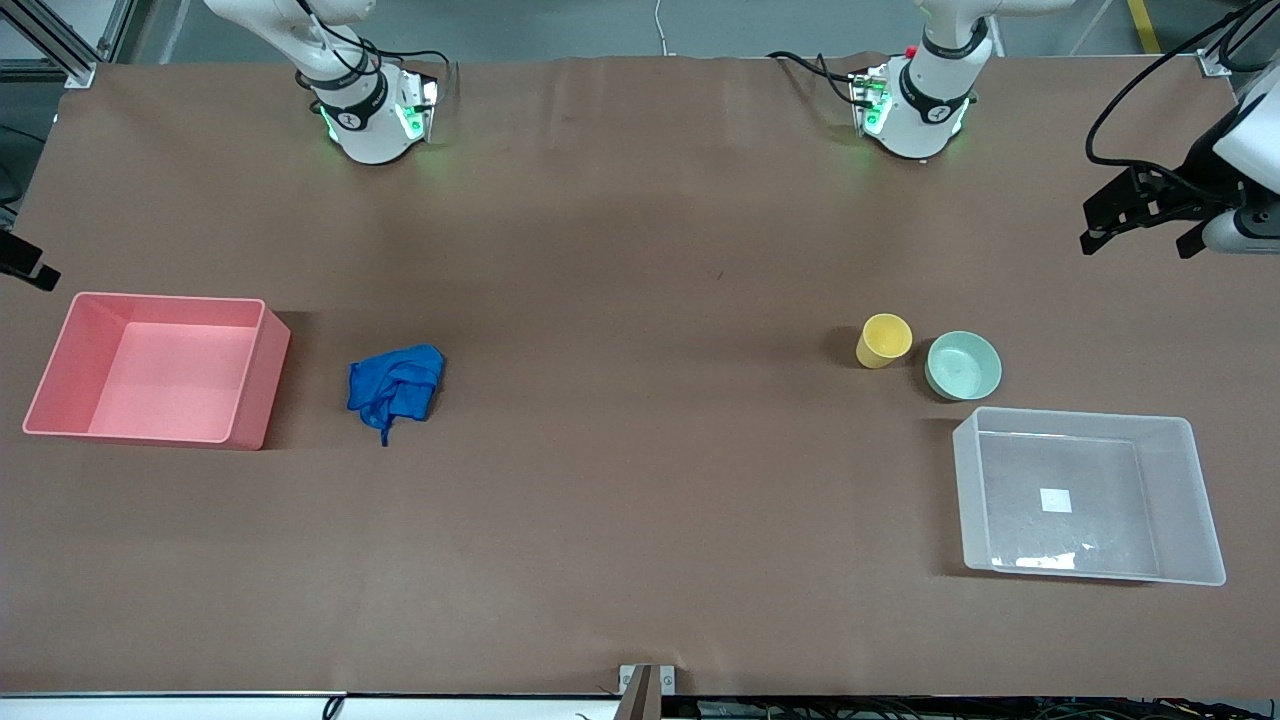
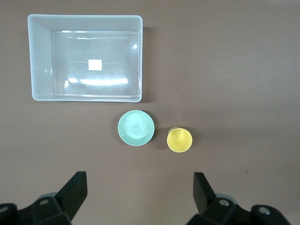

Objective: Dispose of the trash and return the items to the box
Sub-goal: 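Move the left gripper toward the green bowl and yellow cup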

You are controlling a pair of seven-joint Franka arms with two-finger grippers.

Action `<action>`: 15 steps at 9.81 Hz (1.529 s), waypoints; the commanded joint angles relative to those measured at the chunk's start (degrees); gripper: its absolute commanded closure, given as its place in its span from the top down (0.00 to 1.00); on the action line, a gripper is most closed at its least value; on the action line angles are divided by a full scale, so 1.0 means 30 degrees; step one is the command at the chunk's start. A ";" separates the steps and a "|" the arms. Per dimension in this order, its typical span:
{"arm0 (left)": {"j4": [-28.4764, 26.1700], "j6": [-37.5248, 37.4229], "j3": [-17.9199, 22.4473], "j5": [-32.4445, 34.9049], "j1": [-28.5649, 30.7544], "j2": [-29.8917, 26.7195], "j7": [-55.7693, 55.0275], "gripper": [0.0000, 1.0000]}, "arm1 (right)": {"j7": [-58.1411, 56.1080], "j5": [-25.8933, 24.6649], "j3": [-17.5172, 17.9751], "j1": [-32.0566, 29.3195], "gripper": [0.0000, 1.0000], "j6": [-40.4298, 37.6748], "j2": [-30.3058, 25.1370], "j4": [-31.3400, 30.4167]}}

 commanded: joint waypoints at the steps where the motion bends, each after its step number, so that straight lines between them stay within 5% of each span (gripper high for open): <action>1: -0.0496 0.0224 -0.0243 0.0443 0.0207 0.0119 0.0038 1.00 | 0.0379 -0.0181 0.0178 -0.0410 1.00 0.0170 -0.2361 -0.2524; 3: -0.0409 0.0224 -0.0156 0.0269 0.0207 0.0206 -0.0195 1.00 | 0.0321 -0.0267 0.2599 -0.2513 1.00 0.0200 -0.2375 -0.2480; 7: -0.1515 0.1008 0.0605 0.0240 0.0091 0.0119 0.0445 0.98 | 0.0146 -0.0092 0.1293 -0.1294 1.00 0.0230 -0.2170 -0.1696; 13: -1.0702 0.9906 0.1248 0.0238 0.0178 -0.0350 0.1495 0.98 | 0.0378 -0.0093 0.1672 -0.0768 1.00 -0.0181 -0.1203 -0.0254; 15: -1.4161 1.4439 0.1339 0.0296 0.0207 -0.0118 0.1733 0.98 | 0.2822 -0.0180 0.3246 0.0167 1.00 -0.0937 -0.0941 -0.1300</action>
